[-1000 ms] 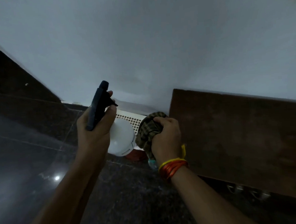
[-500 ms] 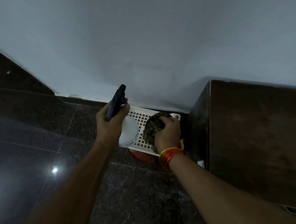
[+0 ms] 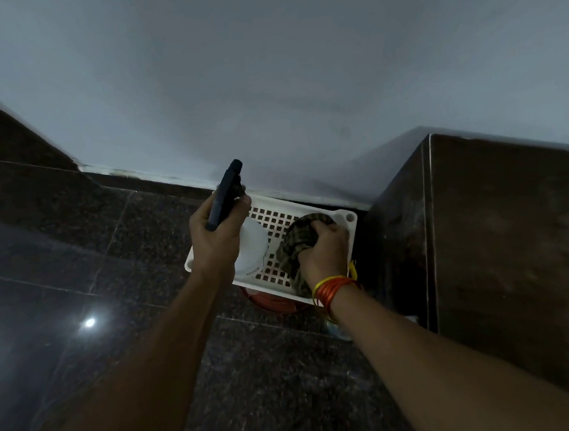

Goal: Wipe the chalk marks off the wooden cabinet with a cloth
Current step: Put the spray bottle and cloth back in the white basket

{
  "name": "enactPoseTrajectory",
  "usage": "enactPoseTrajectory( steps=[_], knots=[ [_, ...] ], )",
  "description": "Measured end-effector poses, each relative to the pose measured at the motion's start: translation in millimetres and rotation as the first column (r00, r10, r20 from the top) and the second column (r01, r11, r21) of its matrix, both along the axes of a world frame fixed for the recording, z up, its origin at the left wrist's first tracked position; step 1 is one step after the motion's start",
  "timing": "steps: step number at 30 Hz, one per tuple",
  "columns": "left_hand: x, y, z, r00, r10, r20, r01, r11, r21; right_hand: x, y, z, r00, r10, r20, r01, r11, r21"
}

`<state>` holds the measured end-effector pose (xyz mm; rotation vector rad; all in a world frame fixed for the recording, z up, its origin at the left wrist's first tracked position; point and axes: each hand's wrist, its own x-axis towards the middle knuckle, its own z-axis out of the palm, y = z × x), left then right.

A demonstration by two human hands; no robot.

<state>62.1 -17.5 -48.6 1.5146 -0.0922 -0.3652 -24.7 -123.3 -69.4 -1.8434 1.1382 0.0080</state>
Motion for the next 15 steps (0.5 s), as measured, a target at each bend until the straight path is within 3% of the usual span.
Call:
enactPoseTrajectory(
  steps=[11,15],
  knots=[
    [-9,-1,-18,0.996,-0.044,0.076,0.035,0.993,0.116,-15,3,-22,0.92,0.313,-0.236,-0.318,0.948,0.016],
    [-19,3,-20,0.979,-0.137,0.154,0.112,0.981,0.156,-18,7,-16,0.921,0.313,-0.233,-0.31,0.949,0.051]
  ],
)
